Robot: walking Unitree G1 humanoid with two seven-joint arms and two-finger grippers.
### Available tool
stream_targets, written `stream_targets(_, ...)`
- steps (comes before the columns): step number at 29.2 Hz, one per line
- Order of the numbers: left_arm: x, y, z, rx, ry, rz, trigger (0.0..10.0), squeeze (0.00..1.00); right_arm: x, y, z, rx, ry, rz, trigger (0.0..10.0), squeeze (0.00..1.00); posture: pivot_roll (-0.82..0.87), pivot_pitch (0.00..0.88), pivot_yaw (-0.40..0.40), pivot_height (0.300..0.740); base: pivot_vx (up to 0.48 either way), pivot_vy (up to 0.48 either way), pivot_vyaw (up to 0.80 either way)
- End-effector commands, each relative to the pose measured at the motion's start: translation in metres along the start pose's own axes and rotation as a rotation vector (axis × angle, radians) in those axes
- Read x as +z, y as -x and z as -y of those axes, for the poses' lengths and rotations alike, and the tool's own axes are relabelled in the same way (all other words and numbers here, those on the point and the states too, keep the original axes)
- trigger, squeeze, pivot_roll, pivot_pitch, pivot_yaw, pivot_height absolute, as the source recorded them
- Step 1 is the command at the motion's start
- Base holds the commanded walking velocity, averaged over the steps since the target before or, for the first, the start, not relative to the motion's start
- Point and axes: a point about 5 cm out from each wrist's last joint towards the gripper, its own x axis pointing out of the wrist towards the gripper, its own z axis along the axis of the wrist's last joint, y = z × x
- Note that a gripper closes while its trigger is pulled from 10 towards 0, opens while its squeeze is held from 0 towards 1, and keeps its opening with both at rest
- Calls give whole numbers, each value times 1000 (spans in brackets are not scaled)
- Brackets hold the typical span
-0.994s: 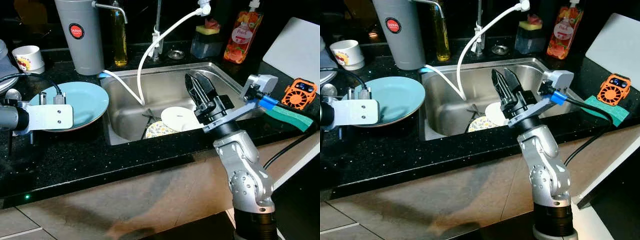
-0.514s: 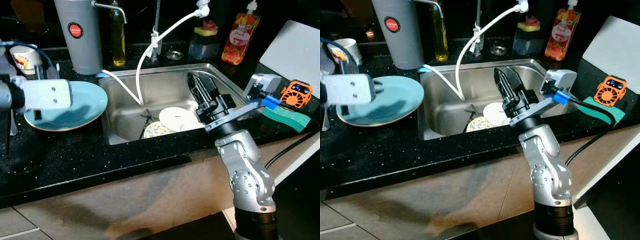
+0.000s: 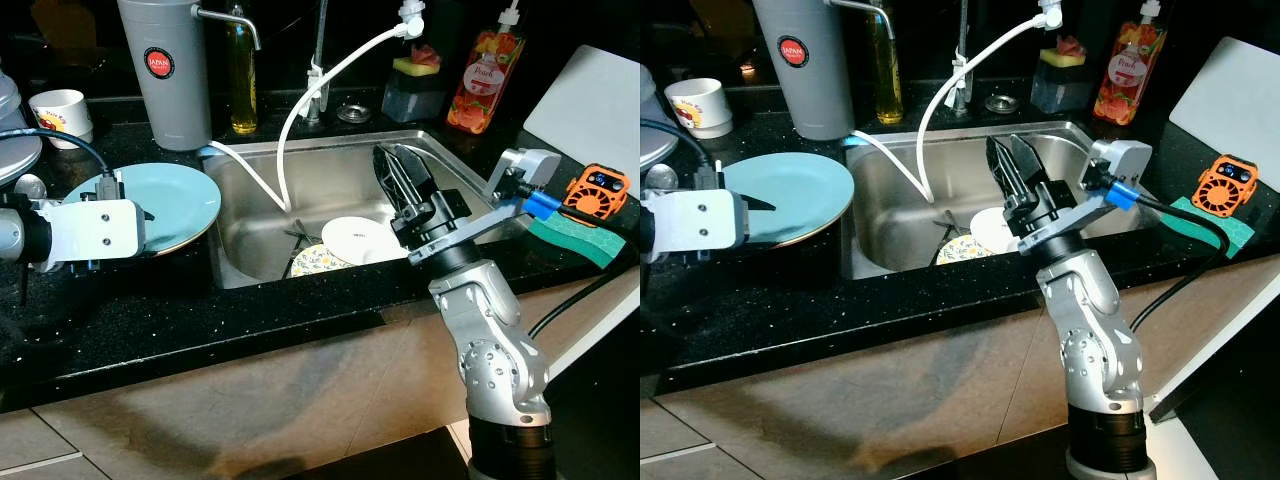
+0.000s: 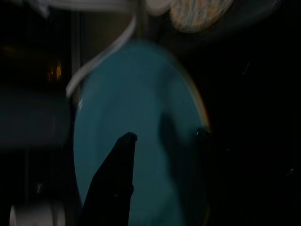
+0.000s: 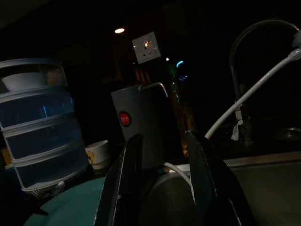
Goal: Kitchen organization
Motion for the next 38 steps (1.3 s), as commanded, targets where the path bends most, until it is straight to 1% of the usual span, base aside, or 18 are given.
stream_targets(1, -4, -11, 3, 7, 3, -28, 10000, 0, -4, 0, 0, -2, -14, -22, 10000, 0, 119, 0, -40, 740, 0, 0, 0)
stream_targets(5, -6, -17, 3, 12, 38, -29, 10000, 0, -4, 1, 0, -4, -14, -21, 10000, 0, 114, 0, -34, 740, 0, 0, 0)
stream_targets(7, -8, -23, 6, -9, 102, -13, 10000, 0, -4, 1, 0, -7, -13, -19, 10000, 0, 111, 0, -33, 740, 0, 0, 0)
stream_targets(13, -12, -28, 5, -12, 125, -30, 10000, 0, -2, 3, 0, -15, -7, -15, 10000, 0, 98, 0, -22, 740, 0, 0, 0)
stream_targets(14, -4, -24, -7, 51, 143, 40, 10000, 0, -1, 4, 1, -20, -5, -13, 10000, 0, 95, 0, -22, 740, 0, 0, 0)
stream_targets(15, -4, -24, -7, 51, 143, 40, 10000, 0, -1, 4, 1, -20, -5, -13, 10000, 0, 95, 0, -22, 740, 0, 0, 0)
stream_targets(16, 5, -21, -15, 92, 180, 119, 10000, 0, -1, 4, 1, -22, -7, -13, 10000, 0, 99, 0, -25, 740, 0, 0, 0)
stream_targets(17, 5, -21, -15, 92, 180, 119, 10000, 0, -1, 4, 1, -22, -7, -13, 10000, 0, 99, 0, -25, 740, 0, 0, 0)
stream_targets(18, 15, -17, -22, 106, 208, 198, 10000, 0, -1, 5, 1, -22, -7, -14, 10000, 0, 101, 0, -27, 740, 0, 0, 0)
stream_targets(19, 15, -17, -22, 106, 208, 198, 10000, 0, -1, 5, 1, -22, -7, -14, 10000, 0, 101, 0, -27, 740, 0, 0, 0)
stream_targets(20, 22, -14, -23, 91, 220, 252, 10000, 0, -2, 4, 1, -20, -9, -16, 10000, 0, 103, 0, -29, 740, 0, 0, 0)
stream_targets(21, 25, -14, -19, 52, 222, 269, 10000, 0, -2, 4, 0, -16, -13, -16, 10000, 0, 107, 0, -30, 740, 0, 0, 0)
stream_targets(22, 22, -15, -11, 7, 214, 244, 10000, 0, -3, 3, -1, -13, -15, -15, 10000, 0, 110, 0, -28, 740, 0, 0, 0)
stream_targets(24, 22, -15, -11, 7, 214, 244, 10000, 0, -3, 3, -1, -13, -15, -15, 10000, 0, 110, 0, -28, 740, 0, 0, 0)
stream_targets(27, 9, -23, 8, -79, 213, 166, 10000, 0, -4, 3, -2, -11, -19, -16, 10000, 0, 107, 0, -28, 740, 0, 0, 0)
stream_targets(32, 6, -26, 14, -109, 232, 157, 10000, 0, -4, 3, -2, -14, -18, -17, 10000, 0, 107, 0, -28, 740, 0, 0, 0)
stream_targets(33, 2, -28, 17, -114, 228, 133, 10000, 0, -3, 3, -1, -15, -17, -17, 10000, 0, 103, 0, -27, 740, 0, 0, 0)
stream_targets(38, -2, -29, 20, -127, 233, 113, 10000, 0, -3, 3, -1, -17, -16, -16, 10000, 0, 102, 0, -26, 740, 0, 0, 0)
